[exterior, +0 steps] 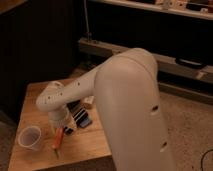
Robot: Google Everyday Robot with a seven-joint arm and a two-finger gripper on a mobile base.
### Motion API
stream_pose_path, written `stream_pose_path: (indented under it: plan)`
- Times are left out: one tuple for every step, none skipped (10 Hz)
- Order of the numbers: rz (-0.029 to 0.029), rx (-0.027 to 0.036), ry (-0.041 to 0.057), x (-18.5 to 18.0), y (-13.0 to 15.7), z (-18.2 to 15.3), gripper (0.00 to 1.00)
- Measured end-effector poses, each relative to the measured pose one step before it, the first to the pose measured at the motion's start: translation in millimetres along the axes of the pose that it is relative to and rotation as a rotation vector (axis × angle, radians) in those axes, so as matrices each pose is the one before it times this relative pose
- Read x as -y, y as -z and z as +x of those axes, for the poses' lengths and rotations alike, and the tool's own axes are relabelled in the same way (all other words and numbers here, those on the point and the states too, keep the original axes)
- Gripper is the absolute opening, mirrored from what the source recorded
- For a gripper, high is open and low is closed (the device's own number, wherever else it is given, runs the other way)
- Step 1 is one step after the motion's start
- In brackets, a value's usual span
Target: Drag the pepper across the table
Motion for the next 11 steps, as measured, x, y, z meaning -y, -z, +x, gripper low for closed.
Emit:
stream_pose_path:
  plan:
    - [-0.01057,0.00003,-0.00561,-1.85,-3.59,-1.26,0.65]
    - [-0.00895,-0.00310,-0.00324,-1.47,-2.48,-0.79,0.65]
    - [-0.01067,-0.00490,0.00301,-3.69,-2.21,-0.14,0.65]
    - [-0.00839,-0.00500,0.00579,-4.08,-1.44,1.13,0.65]
    - [-0.00670,-0.00175,0.00341,-2.49,-0.13,0.55,0.65]
    - [-0.00664,-0.00350,0.00403,-2.01,-1.35,0.71,0.65]
    - [-0.00927,-0.00448,0.00858,-3.44,-2.67,0.96,0.65]
    - [-0.01123,-0.00416,0.00780,-1.94,-3.02,0.25,0.65]
    - [-0.01117,-0.00321,0.00730,-1.12,-3.27,-0.42,0.65]
    - [-0.00724,-0.00306,0.00749,-1.75,-2.64,0.40,0.65]
    - [-0.00464,-0.00259,0.00714,-1.92,-2.23,0.56,0.65]
